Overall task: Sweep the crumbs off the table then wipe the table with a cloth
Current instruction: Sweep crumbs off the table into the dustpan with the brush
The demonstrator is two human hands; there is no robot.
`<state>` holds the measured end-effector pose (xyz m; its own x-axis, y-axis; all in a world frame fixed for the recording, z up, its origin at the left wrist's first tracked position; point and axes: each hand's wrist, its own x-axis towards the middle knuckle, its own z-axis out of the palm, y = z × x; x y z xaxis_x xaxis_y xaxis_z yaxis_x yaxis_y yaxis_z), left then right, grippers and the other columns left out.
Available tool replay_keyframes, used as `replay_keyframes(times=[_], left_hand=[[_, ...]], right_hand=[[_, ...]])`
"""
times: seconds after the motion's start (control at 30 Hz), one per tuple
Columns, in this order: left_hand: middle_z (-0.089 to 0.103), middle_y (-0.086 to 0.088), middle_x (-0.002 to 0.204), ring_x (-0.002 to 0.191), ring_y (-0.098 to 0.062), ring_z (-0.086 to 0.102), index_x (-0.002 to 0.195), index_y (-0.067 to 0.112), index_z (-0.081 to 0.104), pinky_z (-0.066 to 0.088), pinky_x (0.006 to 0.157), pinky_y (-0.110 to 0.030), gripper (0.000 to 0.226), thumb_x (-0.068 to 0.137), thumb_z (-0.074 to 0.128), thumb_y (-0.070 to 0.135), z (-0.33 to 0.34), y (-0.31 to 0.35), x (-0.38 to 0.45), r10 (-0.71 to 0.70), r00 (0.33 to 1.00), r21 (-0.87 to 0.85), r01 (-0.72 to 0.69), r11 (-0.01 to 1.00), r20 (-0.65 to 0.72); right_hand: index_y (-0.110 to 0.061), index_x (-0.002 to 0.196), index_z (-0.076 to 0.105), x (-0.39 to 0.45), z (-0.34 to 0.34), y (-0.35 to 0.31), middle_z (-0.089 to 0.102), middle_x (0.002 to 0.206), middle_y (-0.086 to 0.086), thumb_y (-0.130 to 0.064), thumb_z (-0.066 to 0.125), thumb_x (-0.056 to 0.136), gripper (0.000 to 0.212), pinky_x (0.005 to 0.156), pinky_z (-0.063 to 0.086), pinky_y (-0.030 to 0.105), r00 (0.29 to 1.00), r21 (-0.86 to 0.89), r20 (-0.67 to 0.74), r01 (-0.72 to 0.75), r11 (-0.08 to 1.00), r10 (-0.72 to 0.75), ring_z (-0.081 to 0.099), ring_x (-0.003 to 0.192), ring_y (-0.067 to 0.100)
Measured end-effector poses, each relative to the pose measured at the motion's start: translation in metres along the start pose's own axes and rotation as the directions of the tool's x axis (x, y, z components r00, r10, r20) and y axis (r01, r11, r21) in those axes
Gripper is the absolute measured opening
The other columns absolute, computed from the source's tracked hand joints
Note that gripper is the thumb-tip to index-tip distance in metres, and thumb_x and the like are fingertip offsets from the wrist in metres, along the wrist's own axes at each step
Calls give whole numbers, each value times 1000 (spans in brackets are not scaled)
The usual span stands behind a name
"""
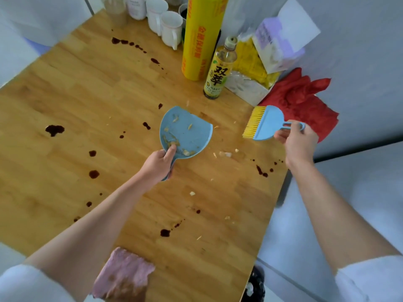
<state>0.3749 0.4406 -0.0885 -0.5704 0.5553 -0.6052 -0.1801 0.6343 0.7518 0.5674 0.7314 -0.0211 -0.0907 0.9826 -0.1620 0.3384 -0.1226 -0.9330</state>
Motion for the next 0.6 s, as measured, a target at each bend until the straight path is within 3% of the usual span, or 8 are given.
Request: replay_keyframes(times=[0.1,0.23,0.33,0.47,0.6], left_hand=[[62,-6,56,46,-16,56,71,7,58,49,54,-32,68,100,34,63,0,-1,1,13,999,1,-12,1000,-35],[61,-6,56,46,-16,56,69,6,58,48,51,-30,70,101,32,63,-5,-8,-4,17,998,-29,-19,999,-66],[60,-3,52,44,-14,55,68,8,57,46,47,-27,68,102,31,60,-10,-13,-8,37,997,3,-37,999,-69],[60,-6,58,41,-12,53,74,7,57,45,43,-25,64,103,32,58,-12,-15,-12,-4,998,-26,3,1000,-67],[58,-6,58,37,-8,50,76,6,55,42,39,-19,62,104,32,56,-6,-12,-15,-35,998,-18,34,999,-54]], right_hand=[[-14,102,61,23,-14,-9,69,76,5,-22,40,103,22,70,62,40,978,-293,28,205,934,-206,68,58,11],[-9,110,65,25,7,-11,70,96,17,-19,41,103,26,87,54,50,904,-550,298,424,719,-306,70,87,29],[-4,112,67,12,29,-11,65,102,22,-17,43,104,28,91,49,53,837,-568,465,532,629,-289,67,93,38],[-5,111,70,-22,37,-8,61,102,15,-19,44,106,29,84,52,49,732,-497,622,643,583,-277,67,87,31],[-12,105,70,-34,21,-8,61,98,4,-19,46,106,25,73,51,20,707,-442,628,669,598,-326,66,75,6]])
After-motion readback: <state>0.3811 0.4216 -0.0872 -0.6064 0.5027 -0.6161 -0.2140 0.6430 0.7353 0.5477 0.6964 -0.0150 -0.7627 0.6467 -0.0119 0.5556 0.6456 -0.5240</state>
